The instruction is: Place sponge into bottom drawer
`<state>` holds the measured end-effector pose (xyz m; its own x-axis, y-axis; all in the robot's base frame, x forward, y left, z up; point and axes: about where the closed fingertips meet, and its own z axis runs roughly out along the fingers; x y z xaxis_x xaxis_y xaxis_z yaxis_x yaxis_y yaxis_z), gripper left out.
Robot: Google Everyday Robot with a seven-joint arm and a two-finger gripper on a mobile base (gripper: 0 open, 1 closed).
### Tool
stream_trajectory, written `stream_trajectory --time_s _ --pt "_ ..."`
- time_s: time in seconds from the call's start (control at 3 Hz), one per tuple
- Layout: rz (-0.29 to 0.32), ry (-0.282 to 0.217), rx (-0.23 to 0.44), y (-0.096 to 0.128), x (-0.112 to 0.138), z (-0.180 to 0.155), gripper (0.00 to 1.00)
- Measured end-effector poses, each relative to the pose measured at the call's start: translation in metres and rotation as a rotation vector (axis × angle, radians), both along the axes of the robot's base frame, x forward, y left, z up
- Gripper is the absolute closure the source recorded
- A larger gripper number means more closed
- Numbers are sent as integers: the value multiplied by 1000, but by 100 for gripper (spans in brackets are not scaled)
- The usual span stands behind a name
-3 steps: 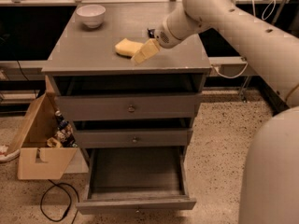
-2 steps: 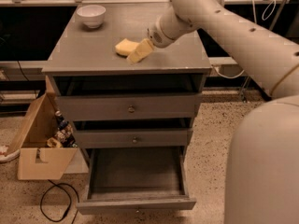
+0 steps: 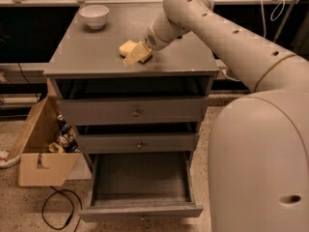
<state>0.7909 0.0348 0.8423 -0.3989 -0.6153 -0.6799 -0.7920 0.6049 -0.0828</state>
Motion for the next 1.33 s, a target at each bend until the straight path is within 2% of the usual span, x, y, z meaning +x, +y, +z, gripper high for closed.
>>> stream_trajectory --time_s 0.33,0.67,1.0,1.33 --pt "10 30 12 10 6 -14 27" --pt "17 34 20 12 7 -17 50" --pt "51 1 123 -5 -7 8 81" --pt "89 -63 196 -42 -41 38 100"
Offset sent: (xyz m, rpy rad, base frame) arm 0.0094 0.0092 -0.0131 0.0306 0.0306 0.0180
